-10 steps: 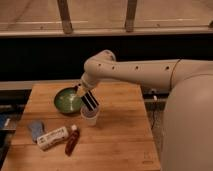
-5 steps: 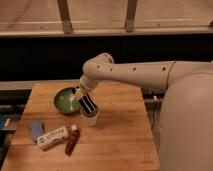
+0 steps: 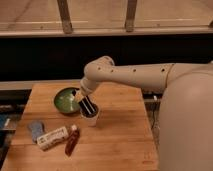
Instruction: Place the eraser in the ceramic cup
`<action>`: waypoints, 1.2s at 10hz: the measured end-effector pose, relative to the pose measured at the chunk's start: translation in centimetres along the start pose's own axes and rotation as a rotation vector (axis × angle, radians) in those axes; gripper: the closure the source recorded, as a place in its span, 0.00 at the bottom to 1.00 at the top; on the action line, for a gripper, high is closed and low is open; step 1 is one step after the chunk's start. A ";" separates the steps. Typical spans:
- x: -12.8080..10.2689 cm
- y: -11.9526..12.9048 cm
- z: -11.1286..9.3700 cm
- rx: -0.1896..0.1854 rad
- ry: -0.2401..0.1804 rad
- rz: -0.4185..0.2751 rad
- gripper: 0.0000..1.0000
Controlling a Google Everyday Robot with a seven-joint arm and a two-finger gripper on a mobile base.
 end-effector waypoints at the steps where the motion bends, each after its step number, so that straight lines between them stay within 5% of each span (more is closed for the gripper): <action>1: 0.3 -0.2 0.1 -0.002 -0.002 0.008 1.00; 12: 1.2 -0.5 0.7 -0.025 -0.078 0.006 0.97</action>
